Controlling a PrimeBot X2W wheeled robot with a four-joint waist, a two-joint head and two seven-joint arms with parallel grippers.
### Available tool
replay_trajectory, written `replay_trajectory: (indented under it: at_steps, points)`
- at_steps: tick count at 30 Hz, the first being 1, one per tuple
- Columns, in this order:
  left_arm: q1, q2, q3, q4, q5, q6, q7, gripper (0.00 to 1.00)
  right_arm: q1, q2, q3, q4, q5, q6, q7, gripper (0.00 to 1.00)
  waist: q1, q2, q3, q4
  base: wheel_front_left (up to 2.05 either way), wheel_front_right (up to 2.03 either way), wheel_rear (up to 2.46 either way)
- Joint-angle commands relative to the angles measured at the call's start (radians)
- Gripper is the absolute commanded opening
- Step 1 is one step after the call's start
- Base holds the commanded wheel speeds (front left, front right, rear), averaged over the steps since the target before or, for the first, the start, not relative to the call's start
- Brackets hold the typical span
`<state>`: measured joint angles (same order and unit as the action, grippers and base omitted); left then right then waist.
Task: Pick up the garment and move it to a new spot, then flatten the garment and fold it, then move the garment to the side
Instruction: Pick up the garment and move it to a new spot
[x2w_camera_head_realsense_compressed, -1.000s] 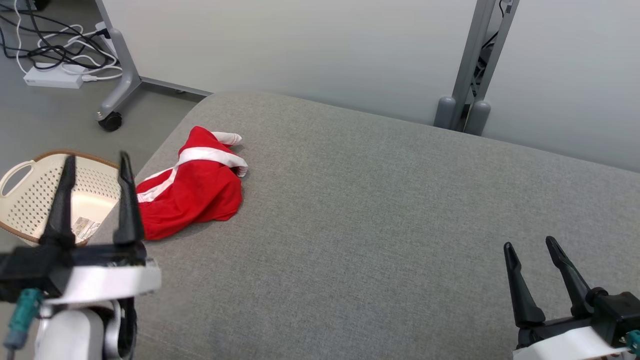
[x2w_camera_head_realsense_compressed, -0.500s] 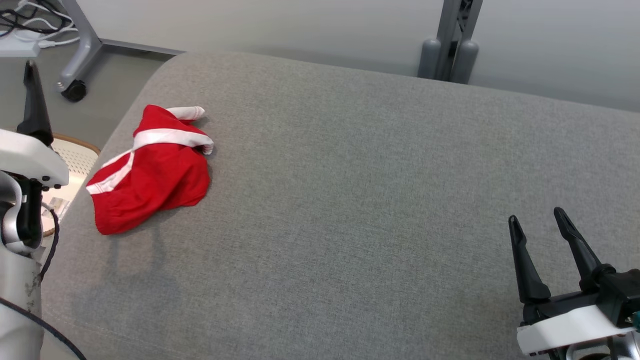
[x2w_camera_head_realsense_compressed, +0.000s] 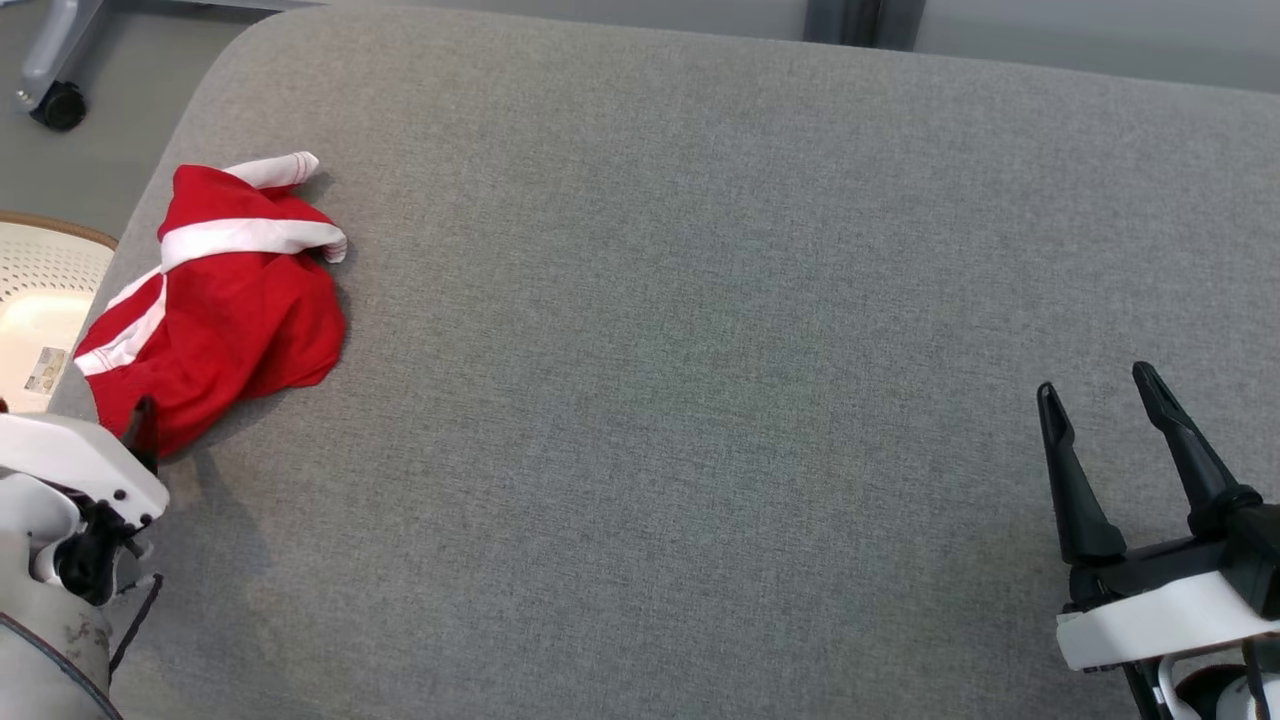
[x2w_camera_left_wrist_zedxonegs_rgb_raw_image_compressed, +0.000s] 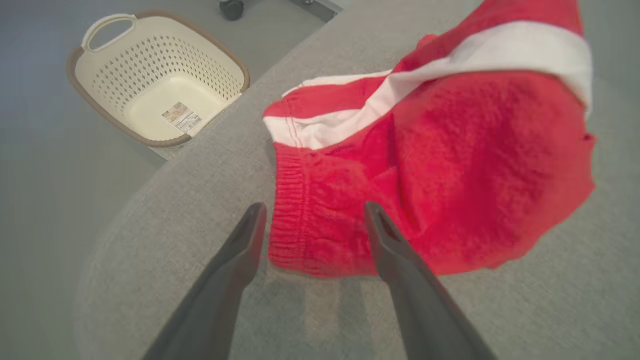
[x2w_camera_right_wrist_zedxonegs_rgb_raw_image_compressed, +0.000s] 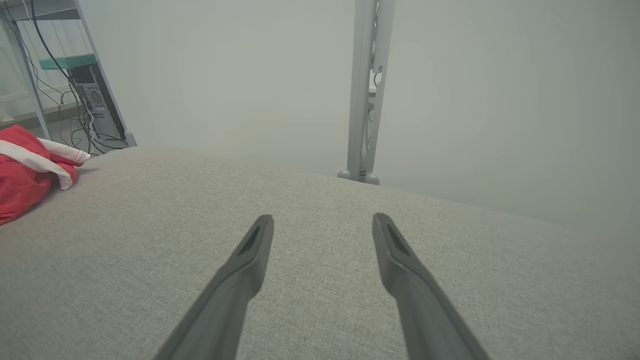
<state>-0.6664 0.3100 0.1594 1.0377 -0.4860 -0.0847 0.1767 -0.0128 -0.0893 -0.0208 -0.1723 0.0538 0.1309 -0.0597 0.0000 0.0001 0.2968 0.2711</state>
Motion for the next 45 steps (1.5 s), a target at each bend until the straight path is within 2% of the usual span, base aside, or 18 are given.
replay_trajectory:
  at_steps: [1, 9, 10, 11, 12, 18, 22, 27, 29, 37, 41, 45]
  points:
    - [-0.018, -0.001, 0.005, 0.031, -0.011, -0.009, 0.006, 1.0, -0.014, -0.012, 0.001, -0.008, 0.004, 0.0, 0.007, 1.0, 0.0, -0.0001, 0.016, -0.008, 0.0, 0.0, 0.0]
    - [-0.025, -0.01, 0.021, 0.119, -0.052, -0.028, -0.024, 1.0, -0.032, -0.031, 0.0, -0.022, 0.005, 0.0, 0.021, 1.0, 0.0, -0.0001, 0.051, -0.027, 0.0, 0.0, 0.0]
    - [-0.03, -0.006, 0.023, 0.126, -0.054, -0.028, -0.032, 0.89, -0.032, -0.033, -0.001, -0.023, 0.006, 0.0, 0.022, 1.0, 0.0, -0.0001, 0.052, -0.029, 0.0, 0.0, 0.0]
    - [-0.034, -0.004, 0.025, 0.136, -0.059, -0.029, -0.036, 0.33, -0.032, -0.033, -0.003, -0.024, 0.008, 0.0, 0.021, 1.0, 0.0, -0.0001, 0.054, -0.031, 0.0, 0.0, 0.0]
    - [-0.038, 0.001, 0.024, 0.142, -0.058, -0.03, -0.044, 0.0, -0.031, -0.033, -0.004, -0.026, 0.007, 0.0, 0.022, 1.0, 0.0, -0.0001, 0.055, -0.032, 0.0, 0.0, 0.0]
    - [-0.077, 0.041, 0.021, 0.12, -0.046, -0.033, -0.172, 0.0, -0.027, -0.027, -0.015, -0.022, 0.004, 0.0, 0.023, 1.0, 0.0, -0.0001, 0.041, -0.03, 0.0, 0.0, 0.0]
    - [-0.109, 0.084, -0.007, 0.068, 0.0, -0.014, -0.295, 0.0, -0.02, -0.018, -0.015, -0.01, 0.005, 0.0, 0.015, 1.0, 0.0, -0.0001, 0.015, -0.026, 0.0, 0.0, 0.0]
    - [-0.15, 0.124, -0.052, -0.038, 0.067, 0.013, -0.397, 0.0, -0.011, -0.004, -0.015, 0.009, 0.009, 0.0, -0.001, 1.0, 0.0, -0.0001, -0.024, -0.03, 0.0, 0.0, 0.0]
    - [-0.153, 0.137, -0.082, -0.132, 0.108, 0.024, -0.418, 0.0, -0.008, 0.006, -0.014, 0.022, 0.013, 0.0, -0.015, 1.0, 0.0, -0.0001, -0.05, -0.046, 0.0, 0.0, 0.0]
    - [-0.024, 0.091, -0.166, -0.499, 0.18, 0.073, -0.405, 0.0, 0.003, 0.029, -0.014, 0.061, 0.028, 0.0, -0.049, 1.0, 0.0, -0.0001, -0.105, -0.112, 0.0, 0.0, 0.0]
    - [0.096, 0.047, -0.24, -0.713, 0.227, 0.106, -0.328, 0.0, 0.01, 0.035, -0.014, 0.08, 0.036, 0.0, -0.062, 1.0, 0.0, -0.0001, -0.12, -0.15, 0.0, 0.0, 0.0]
    - [0.214, -0.003, -0.311, -0.866, 0.234, 0.124, -0.234, 0.0, 0.008, 0.037, -0.01, 0.093, 0.045, 0.0, -0.073, 1.0, 0.0, -0.0001, -0.126, -0.194, 0.0, 0.0, 0.0]
